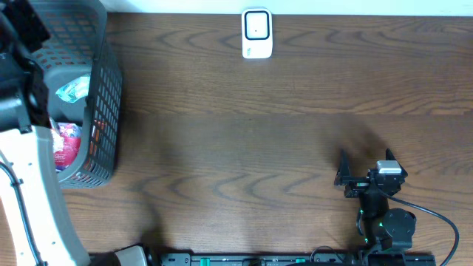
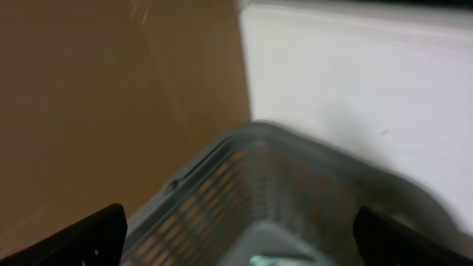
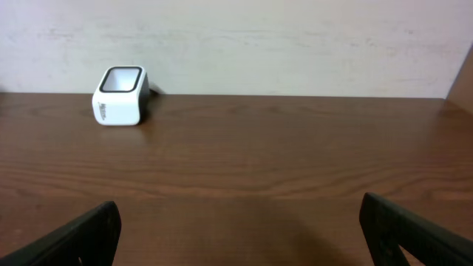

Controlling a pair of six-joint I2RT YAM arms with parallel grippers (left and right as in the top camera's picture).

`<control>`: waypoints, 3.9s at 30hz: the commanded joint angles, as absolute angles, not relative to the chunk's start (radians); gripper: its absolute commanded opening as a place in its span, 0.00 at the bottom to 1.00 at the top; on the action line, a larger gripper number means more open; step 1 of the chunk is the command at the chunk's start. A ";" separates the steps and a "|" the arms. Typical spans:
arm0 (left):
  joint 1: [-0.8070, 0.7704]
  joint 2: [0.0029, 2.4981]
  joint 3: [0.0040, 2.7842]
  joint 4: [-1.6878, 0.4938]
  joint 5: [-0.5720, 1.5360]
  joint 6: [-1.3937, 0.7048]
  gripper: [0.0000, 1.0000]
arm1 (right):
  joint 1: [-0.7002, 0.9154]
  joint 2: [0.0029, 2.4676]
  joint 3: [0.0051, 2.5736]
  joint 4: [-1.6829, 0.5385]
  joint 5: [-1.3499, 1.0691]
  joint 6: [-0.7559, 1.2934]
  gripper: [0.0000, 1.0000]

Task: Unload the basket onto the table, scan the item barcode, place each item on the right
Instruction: 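Raise the left gripper and move it over the grey basket, then lower the left gripper into the basket and grasp the green wrapper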

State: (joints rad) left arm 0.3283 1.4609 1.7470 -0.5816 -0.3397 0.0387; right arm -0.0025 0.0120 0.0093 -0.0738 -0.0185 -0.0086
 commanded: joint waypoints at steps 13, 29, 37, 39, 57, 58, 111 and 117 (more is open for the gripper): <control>0.473 1.703 1.719 -0.825 -0.372 0.002 0.98 | 0.001 0.007 0.006 -0.075 -0.014 -0.016 0.99; 0.471 1.964 1.707 -1.013 -0.382 -0.241 0.79 | 0.001 0.007 0.006 -0.075 -0.014 -0.016 0.99; 0.456 2.038 1.687 -1.032 -0.379 -0.192 0.79 | 0.001 0.007 0.006 -0.075 -0.014 -0.016 0.99; 0.456 2.053 1.678 -1.026 -0.385 -0.192 0.75 | 0.001 0.007 0.006 -0.075 -0.014 -0.016 0.99; 0.453 2.045 1.680 -1.029 -0.428 -0.151 0.07 | 0.001 0.007 0.006 -0.074 -0.014 -0.016 0.99; 0.453 2.035 1.686 -1.033 -0.422 -0.151 0.07 | 0.001 0.007 0.006 -0.075 -0.014 -0.016 0.99; 0.402 2.074 1.685 -0.452 0.060 0.009 0.98 | 0.001 0.007 0.006 -0.075 -0.014 -0.016 0.99; 0.402 2.165 1.685 -0.461 0.060 0.226 0.98 | 0.001 0.007 0.006 -0.075 -0.014 -0.016 0.99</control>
State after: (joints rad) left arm 0.4019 2.1193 1.6905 -0.4477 0.0616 0.0742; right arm -0.0025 0.0120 0.0093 -0.0738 -0.0185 -0.0086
